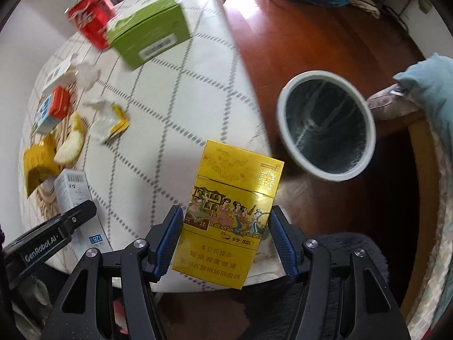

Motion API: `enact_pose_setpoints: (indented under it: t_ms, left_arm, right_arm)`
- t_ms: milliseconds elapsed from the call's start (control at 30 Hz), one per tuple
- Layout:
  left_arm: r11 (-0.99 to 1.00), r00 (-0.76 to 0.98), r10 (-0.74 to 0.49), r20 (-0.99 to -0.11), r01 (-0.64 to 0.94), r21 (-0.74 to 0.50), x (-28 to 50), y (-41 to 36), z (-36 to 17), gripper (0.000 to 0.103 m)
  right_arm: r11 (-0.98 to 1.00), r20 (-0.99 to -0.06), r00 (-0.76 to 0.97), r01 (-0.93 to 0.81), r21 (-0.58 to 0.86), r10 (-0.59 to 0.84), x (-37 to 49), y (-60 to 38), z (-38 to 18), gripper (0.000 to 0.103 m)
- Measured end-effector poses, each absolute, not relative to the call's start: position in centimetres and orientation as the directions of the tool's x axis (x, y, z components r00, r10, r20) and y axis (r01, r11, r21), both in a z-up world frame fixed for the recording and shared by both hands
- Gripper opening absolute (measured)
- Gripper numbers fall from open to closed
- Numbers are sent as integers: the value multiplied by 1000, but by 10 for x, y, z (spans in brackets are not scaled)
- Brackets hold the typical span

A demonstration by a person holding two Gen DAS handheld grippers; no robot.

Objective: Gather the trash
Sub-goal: 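Grasp the yellow cigarette pack with the right gripper while the left grasps the white tube, then carry the cigarette pack and white tube over the white trash bin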

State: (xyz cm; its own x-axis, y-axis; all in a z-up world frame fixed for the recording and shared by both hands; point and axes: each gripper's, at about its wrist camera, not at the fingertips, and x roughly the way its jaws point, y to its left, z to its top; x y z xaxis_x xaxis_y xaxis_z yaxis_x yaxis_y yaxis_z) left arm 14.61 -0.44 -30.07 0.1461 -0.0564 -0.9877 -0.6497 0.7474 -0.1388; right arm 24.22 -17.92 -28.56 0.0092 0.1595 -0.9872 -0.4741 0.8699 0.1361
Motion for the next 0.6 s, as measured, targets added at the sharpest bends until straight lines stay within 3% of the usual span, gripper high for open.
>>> enact_pose_setpoints:
  t_ms: [200,233,300,500,600]
  left_arm:
    - [778,108,23,-994,-627,-50,105,14,-297,34]
    - [768,103,15,-995,-639,-55,101,16,-300,32]
    - [755,116,15,-993,-653,-64,96,20,-299,32]
    - [766,116,50,-992,-641,-36,110,13,-302,32]
    - [771,122,67,-990,-636,-26,99,-4,-298,32]
  right_arm:
    - [806,-988,-37,-574,142,148,220,-143,-298,65]
    - [800,-990,-36,-585,134,140,217,-140,-300,74]
    - [790,-990,-28,-600,128,140,209,-133,-301,80]
    - [811,-996,11,-582,66,88,202,-136,-304,80]
    - [806,-997,56,-591,14,59,201,-136,-303,71]
